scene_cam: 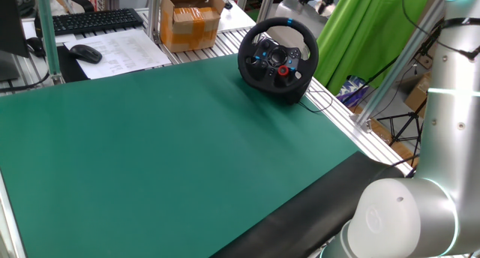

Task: Rotate the steering wheel 90 degrees counterclockwise

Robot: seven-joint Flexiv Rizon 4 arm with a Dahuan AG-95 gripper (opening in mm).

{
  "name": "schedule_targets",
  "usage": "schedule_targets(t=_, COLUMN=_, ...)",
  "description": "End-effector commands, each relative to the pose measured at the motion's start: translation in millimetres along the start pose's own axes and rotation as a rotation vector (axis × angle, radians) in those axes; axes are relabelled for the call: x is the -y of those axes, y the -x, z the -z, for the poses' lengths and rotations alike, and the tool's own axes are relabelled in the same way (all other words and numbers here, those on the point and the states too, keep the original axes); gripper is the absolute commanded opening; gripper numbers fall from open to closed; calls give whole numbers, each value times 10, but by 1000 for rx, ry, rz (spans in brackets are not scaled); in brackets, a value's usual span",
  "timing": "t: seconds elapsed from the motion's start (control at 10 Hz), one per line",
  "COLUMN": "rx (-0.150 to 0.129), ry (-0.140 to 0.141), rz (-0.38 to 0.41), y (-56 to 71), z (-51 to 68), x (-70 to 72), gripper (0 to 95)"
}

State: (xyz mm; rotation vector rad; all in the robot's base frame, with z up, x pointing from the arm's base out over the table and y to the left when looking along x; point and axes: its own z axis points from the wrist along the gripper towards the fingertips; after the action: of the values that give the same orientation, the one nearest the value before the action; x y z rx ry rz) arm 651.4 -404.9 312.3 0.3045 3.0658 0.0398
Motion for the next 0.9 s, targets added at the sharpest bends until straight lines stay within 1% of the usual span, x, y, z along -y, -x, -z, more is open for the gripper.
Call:
schedule_targets(t=0.1, rx=19, ry=-3, rz=2, y=-65, z=-28, x=-26, gripper=950)
schedule_targets(t=0.4, rx=19, ry=-2, rz=5, y=-68, z=-39, x=-27, gripper=950)
schedule_targets(t=0.7, rx=39, ry=12, rz=9, y=-52, z=-157, x=34, gripper=950)
schedule_targets(t=0.8, rx=38, ry=22, rz=6, y=-65, z=-205, x=58, gripper=950)
schedule_targets(t=0.9, rx=41, ry=22, rz=6, y=-73, z=-224, x=67, gripper=950)
